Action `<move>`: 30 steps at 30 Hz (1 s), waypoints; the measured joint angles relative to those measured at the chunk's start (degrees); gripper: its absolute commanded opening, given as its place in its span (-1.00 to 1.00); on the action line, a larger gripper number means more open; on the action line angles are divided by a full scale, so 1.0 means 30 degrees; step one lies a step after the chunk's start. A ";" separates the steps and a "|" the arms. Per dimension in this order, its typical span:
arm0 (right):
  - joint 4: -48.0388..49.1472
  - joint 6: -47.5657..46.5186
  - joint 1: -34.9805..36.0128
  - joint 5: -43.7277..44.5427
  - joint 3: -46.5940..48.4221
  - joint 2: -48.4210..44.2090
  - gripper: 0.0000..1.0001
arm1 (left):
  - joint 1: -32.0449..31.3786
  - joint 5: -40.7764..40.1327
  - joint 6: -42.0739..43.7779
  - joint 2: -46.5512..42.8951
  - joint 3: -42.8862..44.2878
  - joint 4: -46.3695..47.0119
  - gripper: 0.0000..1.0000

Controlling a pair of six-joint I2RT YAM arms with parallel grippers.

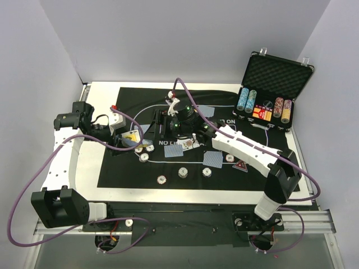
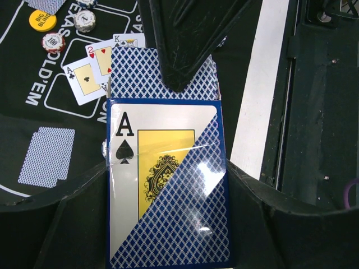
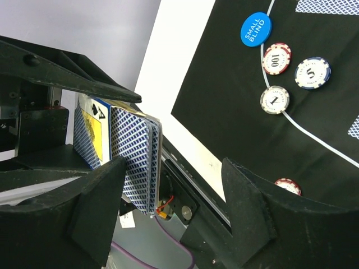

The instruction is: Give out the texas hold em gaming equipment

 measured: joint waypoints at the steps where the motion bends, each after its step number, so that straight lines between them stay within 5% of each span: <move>1: 0.0058 0.0015 0.0015 0.0000 0.0087 0.0058 0.17 | 0.0007 0.0015 0.0000 0.0000 0.0000 0.0000 -1.00; 14: 0.0561 0.0284 -0.1115 -0.0138 -0.0641 -0.0750 -0.08 | 0.0000 0.0073 0.0000 0.0000 0.0000 0.0000 -1.00; 21: 0.0758 0.0364 -0.1515 -0.0095 -0.1282 -0.1224 0.27 | 0.0000 0.0219 0.0000 0.0000 0.0000 0.0000 -1.00; 30: 0.1829 0.0743 -0.0576 -0.0189 -0.1508 -0.1741 0.32 | 0.0000 0.0219 0.0000 0.0000 0.0000 0.0000 -1.00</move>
